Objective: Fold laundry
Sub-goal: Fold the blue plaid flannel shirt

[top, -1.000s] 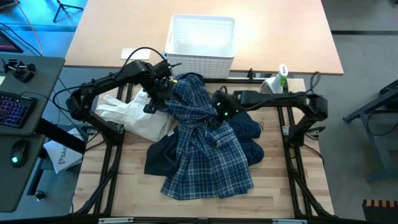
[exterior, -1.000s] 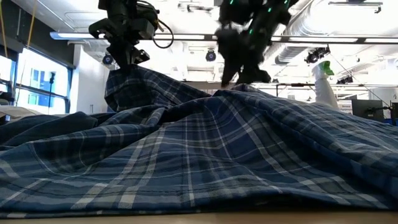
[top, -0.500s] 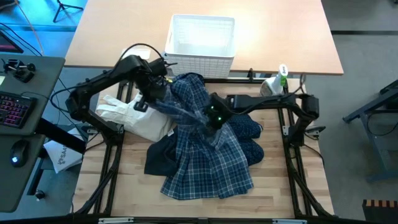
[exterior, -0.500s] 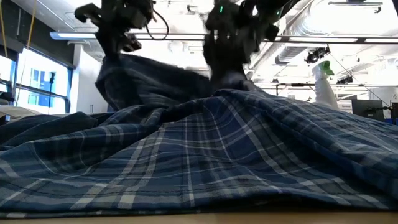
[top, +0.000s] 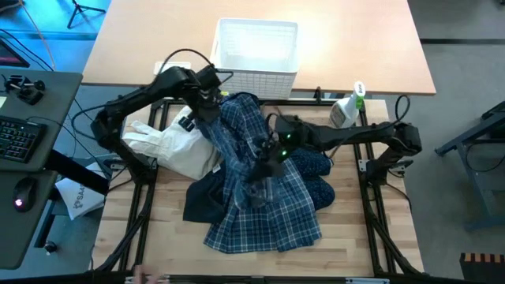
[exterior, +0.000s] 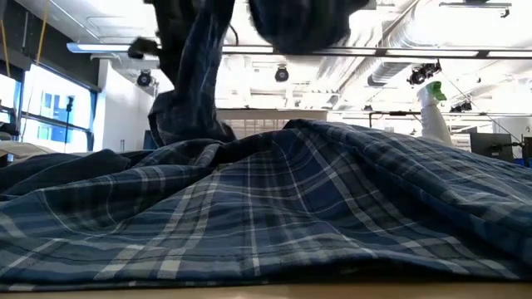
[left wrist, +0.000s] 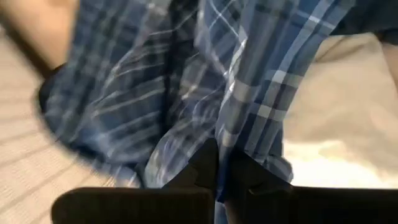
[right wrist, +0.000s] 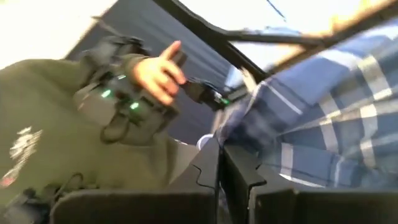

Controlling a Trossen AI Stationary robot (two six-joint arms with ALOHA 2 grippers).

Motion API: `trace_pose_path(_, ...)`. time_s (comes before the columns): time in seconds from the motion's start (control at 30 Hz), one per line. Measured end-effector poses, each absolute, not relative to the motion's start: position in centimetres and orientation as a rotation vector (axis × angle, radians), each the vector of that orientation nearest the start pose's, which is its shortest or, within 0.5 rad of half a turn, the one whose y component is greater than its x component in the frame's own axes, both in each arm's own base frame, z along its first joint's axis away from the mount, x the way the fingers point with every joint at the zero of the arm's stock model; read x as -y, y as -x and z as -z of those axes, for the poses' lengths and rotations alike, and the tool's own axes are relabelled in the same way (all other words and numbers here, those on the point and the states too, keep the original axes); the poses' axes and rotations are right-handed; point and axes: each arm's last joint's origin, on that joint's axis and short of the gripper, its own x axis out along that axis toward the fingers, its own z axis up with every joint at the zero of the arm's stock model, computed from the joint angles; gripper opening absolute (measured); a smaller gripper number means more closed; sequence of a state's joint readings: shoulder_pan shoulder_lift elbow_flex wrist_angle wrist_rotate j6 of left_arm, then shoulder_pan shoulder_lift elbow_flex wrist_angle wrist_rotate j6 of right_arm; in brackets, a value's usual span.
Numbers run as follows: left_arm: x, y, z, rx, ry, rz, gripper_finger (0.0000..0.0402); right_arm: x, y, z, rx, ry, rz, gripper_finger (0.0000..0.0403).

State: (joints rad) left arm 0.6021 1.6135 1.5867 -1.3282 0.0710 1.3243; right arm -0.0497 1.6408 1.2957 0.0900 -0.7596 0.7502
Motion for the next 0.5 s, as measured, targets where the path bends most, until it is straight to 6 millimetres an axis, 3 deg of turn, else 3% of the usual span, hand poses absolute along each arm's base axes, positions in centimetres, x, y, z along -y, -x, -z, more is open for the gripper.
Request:
trace_pose_path(0.2, -17.2, -28.6, -27.9, -1.339, -0.715, 0.661, 0.0, -2.8, -37.0, -29.6, -0.709, -0.872, -0.461, 0.0001)
trace_pose_path(0.5, -17.4, -33.7, -23.9, -1.222, -0.683, 0.545, 0.0001, -3.8, -36.9, -29.4, -0.749, -0.923, -0.403, 0.0001)
